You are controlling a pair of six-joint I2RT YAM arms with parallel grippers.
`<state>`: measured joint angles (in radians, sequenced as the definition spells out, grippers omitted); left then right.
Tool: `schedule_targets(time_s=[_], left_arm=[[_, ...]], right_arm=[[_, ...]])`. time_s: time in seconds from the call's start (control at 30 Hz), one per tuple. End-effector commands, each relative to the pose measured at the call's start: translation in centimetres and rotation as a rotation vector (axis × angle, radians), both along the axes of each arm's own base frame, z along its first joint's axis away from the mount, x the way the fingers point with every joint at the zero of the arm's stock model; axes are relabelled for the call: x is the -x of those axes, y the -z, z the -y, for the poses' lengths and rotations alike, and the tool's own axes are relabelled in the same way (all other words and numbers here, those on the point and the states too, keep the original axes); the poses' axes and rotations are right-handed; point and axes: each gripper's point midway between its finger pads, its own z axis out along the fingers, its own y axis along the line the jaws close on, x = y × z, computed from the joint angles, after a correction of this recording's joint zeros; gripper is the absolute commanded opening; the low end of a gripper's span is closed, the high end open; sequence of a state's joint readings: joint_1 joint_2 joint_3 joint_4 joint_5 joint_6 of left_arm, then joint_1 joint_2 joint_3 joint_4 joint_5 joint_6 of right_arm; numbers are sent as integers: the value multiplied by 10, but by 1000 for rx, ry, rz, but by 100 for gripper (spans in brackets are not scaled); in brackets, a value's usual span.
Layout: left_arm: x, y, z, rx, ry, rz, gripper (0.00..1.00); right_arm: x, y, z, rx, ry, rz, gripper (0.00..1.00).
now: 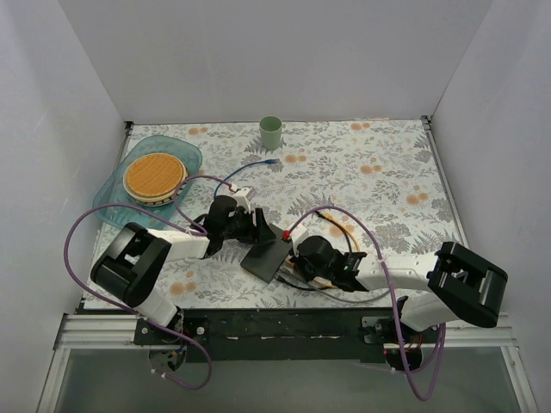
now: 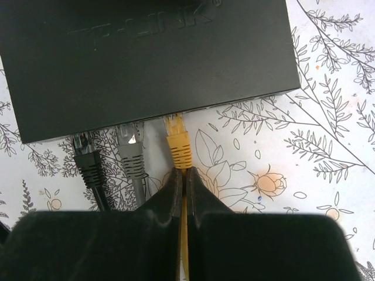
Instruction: Insert the plug into the switch port
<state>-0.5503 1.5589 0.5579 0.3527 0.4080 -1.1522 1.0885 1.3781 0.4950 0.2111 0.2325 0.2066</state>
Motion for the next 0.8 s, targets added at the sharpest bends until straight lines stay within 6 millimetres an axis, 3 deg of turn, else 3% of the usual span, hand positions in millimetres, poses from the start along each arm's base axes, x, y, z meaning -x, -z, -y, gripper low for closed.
schedule_targets(time_s=[0.0,0.27,0.4,0.57,0.77], left_arm=[[92,-4,40,122,291,-220,54],[109,2,43,122,277,-262,52],[111,2,40,126,233,-265,48],[114,-6,39,153,210,-255,45],[122,-10,50,166,238,-265,42]], right_arm=[[-44,-84,-64,-297,40,175,1],[-59,-97,-70,-326,117,190,1],[-70,-100,-62,-336,217,187,1],[-73,-101,-59,-346,240,187,1],[-73,-103,-63,-365,224,194,1]])
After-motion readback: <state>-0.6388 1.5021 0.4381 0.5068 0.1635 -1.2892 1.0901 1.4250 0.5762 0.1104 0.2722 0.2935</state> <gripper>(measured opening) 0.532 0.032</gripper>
